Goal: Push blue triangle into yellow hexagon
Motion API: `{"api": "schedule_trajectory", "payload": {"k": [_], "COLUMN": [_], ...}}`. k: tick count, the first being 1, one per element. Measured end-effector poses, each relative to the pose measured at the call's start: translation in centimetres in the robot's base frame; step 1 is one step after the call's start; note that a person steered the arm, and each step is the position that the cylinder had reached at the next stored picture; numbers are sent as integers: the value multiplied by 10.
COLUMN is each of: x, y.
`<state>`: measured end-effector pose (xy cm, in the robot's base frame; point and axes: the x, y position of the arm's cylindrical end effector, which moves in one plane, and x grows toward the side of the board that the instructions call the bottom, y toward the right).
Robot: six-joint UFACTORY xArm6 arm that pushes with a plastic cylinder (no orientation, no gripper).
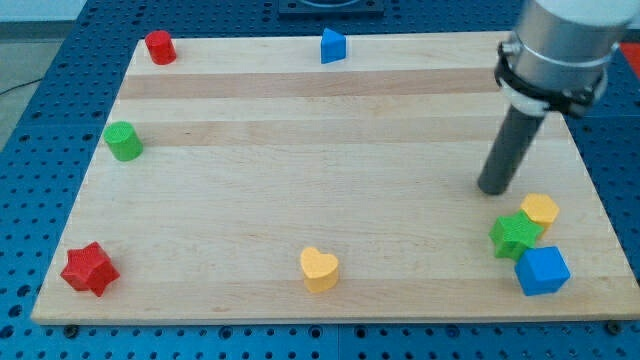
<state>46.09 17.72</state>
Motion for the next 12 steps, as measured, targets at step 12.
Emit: {"api": "schedule_trajectory", "payload": {"k": [12], "x": [-133], "y": [-195]}}
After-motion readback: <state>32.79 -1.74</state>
